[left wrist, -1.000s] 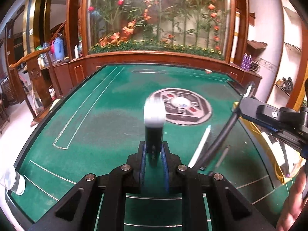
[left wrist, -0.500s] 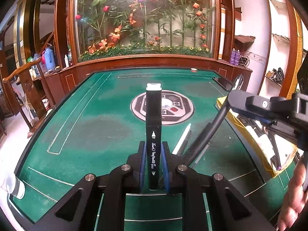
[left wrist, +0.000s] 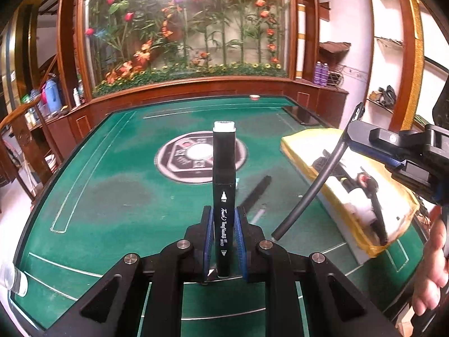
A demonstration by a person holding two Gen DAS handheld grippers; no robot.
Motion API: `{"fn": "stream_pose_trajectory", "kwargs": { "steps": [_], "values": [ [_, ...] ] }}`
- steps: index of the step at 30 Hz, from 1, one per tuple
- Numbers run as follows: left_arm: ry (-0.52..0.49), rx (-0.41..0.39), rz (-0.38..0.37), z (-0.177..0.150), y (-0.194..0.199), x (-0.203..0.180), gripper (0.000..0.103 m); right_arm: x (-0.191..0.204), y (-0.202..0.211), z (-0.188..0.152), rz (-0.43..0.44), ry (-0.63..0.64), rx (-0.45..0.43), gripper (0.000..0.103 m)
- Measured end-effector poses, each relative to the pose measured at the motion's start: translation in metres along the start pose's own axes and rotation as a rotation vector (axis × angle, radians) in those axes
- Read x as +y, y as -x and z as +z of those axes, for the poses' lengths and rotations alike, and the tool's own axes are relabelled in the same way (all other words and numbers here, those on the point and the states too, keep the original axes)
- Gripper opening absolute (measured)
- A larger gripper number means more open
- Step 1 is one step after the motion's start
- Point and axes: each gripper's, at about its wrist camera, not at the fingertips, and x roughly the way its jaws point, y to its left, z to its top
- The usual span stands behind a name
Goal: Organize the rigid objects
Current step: 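Carry the black marker and black pen over the tray with both tools, then open both tools to drop the marker and pen into the tray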
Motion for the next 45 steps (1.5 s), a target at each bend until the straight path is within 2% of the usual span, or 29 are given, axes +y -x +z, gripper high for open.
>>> {"fn": "stream_pose_trajectory", "kwargs": {
  "steps": [8,15,20,22,27,34,45],
  "values": [
    [-0.037,-0.001,-0.157,0.022,0.01,-0.046,0.015,-0.025,0.071,0.016,-0.067,0.004,-0.104,0.014],
    [-0.092,0.023,-0.319,0.035,0.005,-0.104,0.015,-0.035,0.132,0.024,-0.224,0.068,-0.165,0.014],
    [-0.127,0.05,-0.36,0.033,-0.008,-0.141,0.015,-0.048,0.15,0.024,-0.353,0.082,-0.151,0.014],
    [-0.134,0.053,-0.368,0.033,-0.014,-0.152,0.015,-0.056,0.15,0.023,-0.377,0.072,-0.132,0.014],
    [-0.1,0.125,-0.395,0.038,-0.039,-0.168,0.015,-0.066,0.141,0.021,-0.429,0.074,-0.092,0.014],
    [-0.06,0.183,-0.383,0.036,-0.065,-0.167,0.015,-0.075,0.109,0.02,-0.518,0.134,-0.035,0.014],
    [-0.072,0.174,-0.389,0.028,-0.06,-0.159,0.015,-0.11,0.055,0.029,-0.569,0.08,0.032,0.014]
  ]
}}
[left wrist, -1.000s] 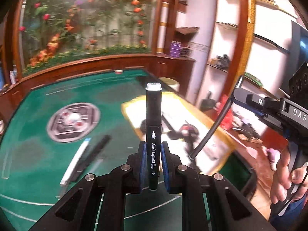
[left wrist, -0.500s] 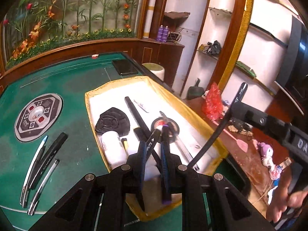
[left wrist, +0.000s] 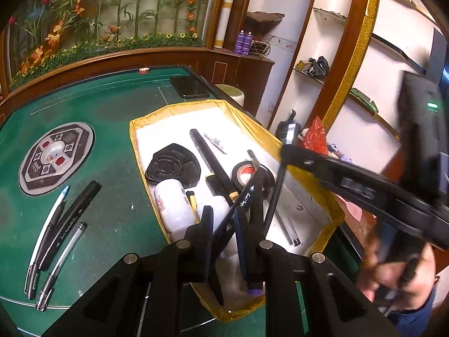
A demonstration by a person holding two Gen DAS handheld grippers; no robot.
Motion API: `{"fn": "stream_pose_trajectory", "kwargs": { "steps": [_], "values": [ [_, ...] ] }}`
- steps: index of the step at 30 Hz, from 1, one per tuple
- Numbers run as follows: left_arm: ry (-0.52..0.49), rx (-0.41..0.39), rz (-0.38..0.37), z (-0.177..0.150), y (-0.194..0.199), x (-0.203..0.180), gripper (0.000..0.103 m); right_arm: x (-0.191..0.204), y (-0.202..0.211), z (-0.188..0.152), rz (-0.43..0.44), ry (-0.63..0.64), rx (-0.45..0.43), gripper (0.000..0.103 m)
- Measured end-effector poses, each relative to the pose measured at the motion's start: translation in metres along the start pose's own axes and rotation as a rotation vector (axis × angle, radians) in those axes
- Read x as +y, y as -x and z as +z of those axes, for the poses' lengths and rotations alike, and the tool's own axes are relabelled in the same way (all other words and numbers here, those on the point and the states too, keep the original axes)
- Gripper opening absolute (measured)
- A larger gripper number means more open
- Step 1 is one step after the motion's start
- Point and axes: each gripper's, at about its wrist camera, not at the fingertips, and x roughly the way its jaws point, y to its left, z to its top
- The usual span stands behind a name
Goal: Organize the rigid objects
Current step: 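Open both tools to drop the marker and pen into the tray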
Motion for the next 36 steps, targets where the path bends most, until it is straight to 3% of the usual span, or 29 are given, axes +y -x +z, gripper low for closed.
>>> {"fn": "stream_pose_trajectory", "kwargs": {
  "steps": [3,7,12,15,17,21,29,36],
  "values": [
    [0.004,0.022,-0.011,-0.003,-0.005,0.001,0.015,-0.004,-0.022,-0.002,0.019,-0.039,0.042,0.014],
    [0.005,0.082,-0.063,-0.008,-0.015,-0.003,0.015,-0.005,-0.029,-0.004,0.028,-0.057,0.026,0.014],
    [-0.036,0.151,-0.149,-0.018,-0.022,-0.021,0.015,-0.006,-0.01,0.001,0.029,-0.08,-0.017,0.018],
    [-0.048,0.16,-0.2,-0.021,-0.016,-0.023,0.017,-0.005,0.006,0.002,0.032,-0.084,-0.044,0.026],
    [-0.041,0.158,-0.217,-0.022,-0.01,-0.02,0.021,-0.002,0.013,0.002,0.042,-0.084,-0.058,0.026],
    [-0.004,0.117,-0.21,-0.021,0.01,-0.001,0.031,0.007,0.022,0.002,0.076,-0.086,-0.068,0.027],
    [0.058,0.03,-0.153,-0.022,0.05,0.051,0.031,0.047,0.022,-0.003,0.182,-0.035,-0.026,0.028],
    [0.13,-0.016,-0.049,-0.036,0.078,0.113,0.031,0.089,0.013,-0.018,0.244,0.046,0.042,0.028]
  ]
}}
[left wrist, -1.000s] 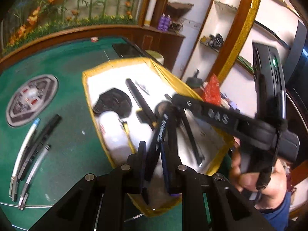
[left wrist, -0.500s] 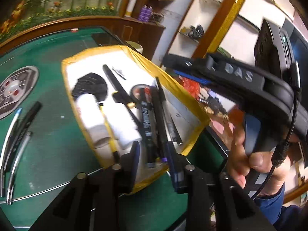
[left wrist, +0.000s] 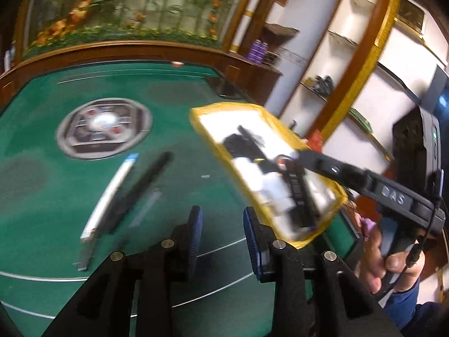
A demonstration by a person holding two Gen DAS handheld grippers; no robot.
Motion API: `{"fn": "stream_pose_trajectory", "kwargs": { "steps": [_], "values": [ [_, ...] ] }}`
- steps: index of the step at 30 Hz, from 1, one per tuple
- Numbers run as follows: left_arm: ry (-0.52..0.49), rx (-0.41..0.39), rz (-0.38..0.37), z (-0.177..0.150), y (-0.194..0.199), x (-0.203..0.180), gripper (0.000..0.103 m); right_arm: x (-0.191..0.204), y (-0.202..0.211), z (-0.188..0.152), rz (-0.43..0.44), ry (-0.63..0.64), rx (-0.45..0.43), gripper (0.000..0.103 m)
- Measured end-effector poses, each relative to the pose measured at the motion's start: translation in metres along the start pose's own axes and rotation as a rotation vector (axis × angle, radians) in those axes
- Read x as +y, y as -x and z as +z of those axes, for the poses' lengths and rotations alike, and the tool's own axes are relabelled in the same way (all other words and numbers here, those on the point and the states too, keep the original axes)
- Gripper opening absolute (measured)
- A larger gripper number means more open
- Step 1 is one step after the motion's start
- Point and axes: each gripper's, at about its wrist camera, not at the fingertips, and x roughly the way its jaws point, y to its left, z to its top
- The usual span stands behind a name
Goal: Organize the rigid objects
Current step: 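Open both tools to drop the marker and pen into the tray, then grasp a white pen with the left tool while the right tool grasps a black pen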
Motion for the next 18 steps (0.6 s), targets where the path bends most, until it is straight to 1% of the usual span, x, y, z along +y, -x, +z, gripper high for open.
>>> {"fn": "stream_pose_trajectory", "kwargs": {
  "steps": [4,6,9,13,16,18],
  "values": [
    [0.018,-0.018,0.088,-0.013,0.017,0.039,0.031,0.019,-0.015,-0.013,0.03,0.034,0.058,0.032],
    [0.014,-0.014,0.132,-0.02,0.02,0.053,0.031,0.029,-0.024,-0.019,0.043,0.053,0.087,0.032],
    [0.026,0.012,0.166,-0.03,0.019,0.072,0.031,0.042,-0.037,-0.029,0.06,0.075,0.124,0.032],
    [0.029,0.042,0.176,-0.03,0.012,0.088,0.031,0.052,-0.052,-0.037,0.074,0.081,0.166,0.032],
    [0.031,0.066,0.18,-0.014,0.003,0.1,0.031,0.058,-0.058,-0.041,0.079,0.087,0.185,0.032],
    [0.044,0.093,0.151,-0.001,-0.005,0.111,0.031,0.061,-0.059,-0.043,0.079,0.093,0.19,0.032]
  ]
}}
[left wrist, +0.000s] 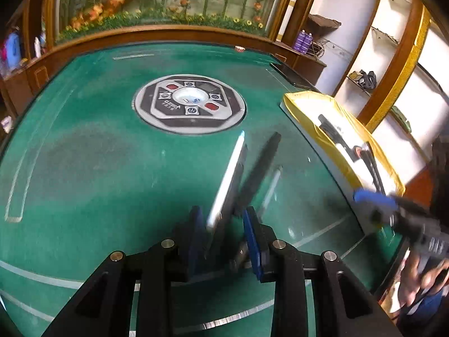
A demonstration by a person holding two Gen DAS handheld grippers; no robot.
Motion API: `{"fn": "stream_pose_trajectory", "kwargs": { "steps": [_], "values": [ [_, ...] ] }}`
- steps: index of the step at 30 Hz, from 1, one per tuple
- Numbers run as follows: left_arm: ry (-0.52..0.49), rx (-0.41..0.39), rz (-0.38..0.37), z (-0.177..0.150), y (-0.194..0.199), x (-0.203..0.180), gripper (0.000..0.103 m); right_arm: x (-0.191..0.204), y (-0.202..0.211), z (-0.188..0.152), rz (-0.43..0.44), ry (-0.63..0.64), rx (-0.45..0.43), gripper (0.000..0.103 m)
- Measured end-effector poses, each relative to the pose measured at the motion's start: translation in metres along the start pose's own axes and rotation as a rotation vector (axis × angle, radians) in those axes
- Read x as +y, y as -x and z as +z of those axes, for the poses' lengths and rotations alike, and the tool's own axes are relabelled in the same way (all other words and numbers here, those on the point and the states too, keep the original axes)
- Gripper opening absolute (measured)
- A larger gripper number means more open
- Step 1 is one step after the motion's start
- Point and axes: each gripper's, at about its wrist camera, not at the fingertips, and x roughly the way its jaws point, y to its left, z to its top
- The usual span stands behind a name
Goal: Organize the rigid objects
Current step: 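Grasp a white pen with the left tool while the right tool grasps a black pen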
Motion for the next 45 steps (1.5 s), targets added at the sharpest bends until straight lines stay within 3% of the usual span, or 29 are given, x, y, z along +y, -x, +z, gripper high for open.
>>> {"fn": "stream_pose_trajectory", "kwargs": {
  "steps": [4,9,16,24,30,34,37,43,45],
  "values": [
    [-0.004,0.079,-0.048,0.026,-0.026,0.005,0.031,-0.002,0.0,-0.002,-0.006,-0.006,0.004,0.032],
    [-0.047,0.136,-0.018,0.041,-0.059,-0.005,0.031,-0.005,0.0,-0.002,-0.016,-0.016,0.006,0.032],
    [-0.047,0.111,-0.002,0.05,-0.065,-0.001,0.031,-0.006,-0.001,0.0,-0.019,-0.018,0.01,0.032],
    [0.045,0.071,0.025,0.035,-0.045,0.036,0.028,-0.003,-0.01,0.005,-0.028,-0.011,0.021,0.032],
    [0.097,0.056,-0.012,0.029,-0.036,0.056,0.024,0.003,-0.027,0.017,-0.03,-0.022,0.044,0.032],
    [0.058,0.078,0.038,0.043,-0.047,0.047,0.024,0.002,-0.046,0.033,-0.028,-0.076,0.055,0.042],
    [0.057,0.094,0.064,0.056,-0.058,0.042,0.024,-0.005,-0.065,0.046,-0.039,-0.141,0.081,0.043],
    [0.119,0.067,-0.007,0.059,-0.06,0.061,0.015,-0.017,-0.095,0.062,-0.1,-0.18,0.126,0.043],
    [0.13,0.054,0.003,0.059,-0.056,0.067,0.013,-0.019,-0.104,0.065,-0.122,-0.178,0.14,0.043]
  ]
}}
